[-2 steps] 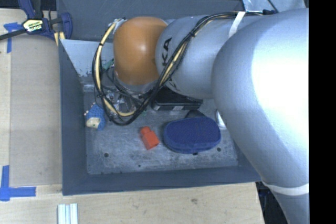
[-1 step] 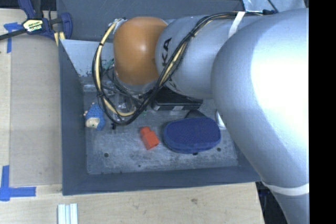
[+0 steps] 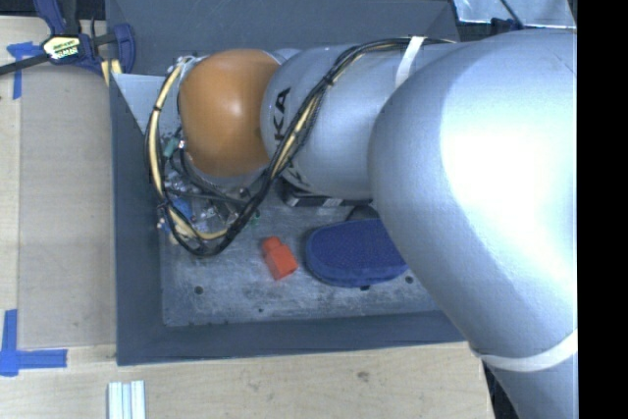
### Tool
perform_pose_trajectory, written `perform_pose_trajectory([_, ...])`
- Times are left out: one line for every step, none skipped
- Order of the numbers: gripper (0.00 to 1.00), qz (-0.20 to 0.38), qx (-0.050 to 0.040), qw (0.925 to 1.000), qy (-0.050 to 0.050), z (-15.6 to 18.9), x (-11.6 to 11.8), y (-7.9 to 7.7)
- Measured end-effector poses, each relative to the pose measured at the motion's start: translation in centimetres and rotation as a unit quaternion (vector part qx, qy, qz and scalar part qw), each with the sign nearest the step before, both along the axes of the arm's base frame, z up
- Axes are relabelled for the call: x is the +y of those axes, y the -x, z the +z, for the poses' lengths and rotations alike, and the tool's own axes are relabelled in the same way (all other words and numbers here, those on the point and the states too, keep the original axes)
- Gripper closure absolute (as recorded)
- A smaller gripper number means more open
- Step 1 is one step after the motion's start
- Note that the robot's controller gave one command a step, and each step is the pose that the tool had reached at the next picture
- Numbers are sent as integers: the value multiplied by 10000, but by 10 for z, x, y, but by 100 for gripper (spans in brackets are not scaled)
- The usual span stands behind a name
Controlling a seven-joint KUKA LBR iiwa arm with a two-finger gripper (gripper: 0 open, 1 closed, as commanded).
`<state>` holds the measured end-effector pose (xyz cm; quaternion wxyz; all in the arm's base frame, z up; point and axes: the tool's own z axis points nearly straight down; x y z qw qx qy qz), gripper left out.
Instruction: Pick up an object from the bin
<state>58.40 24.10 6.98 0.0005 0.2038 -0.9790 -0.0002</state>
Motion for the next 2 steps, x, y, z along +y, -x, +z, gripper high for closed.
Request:
perform_pose_trajectory([100,-17,-13,10000,-6,1,-1,-1])
perform_pose_trajectory([100,137,-60,9999,-22,168,1,30])
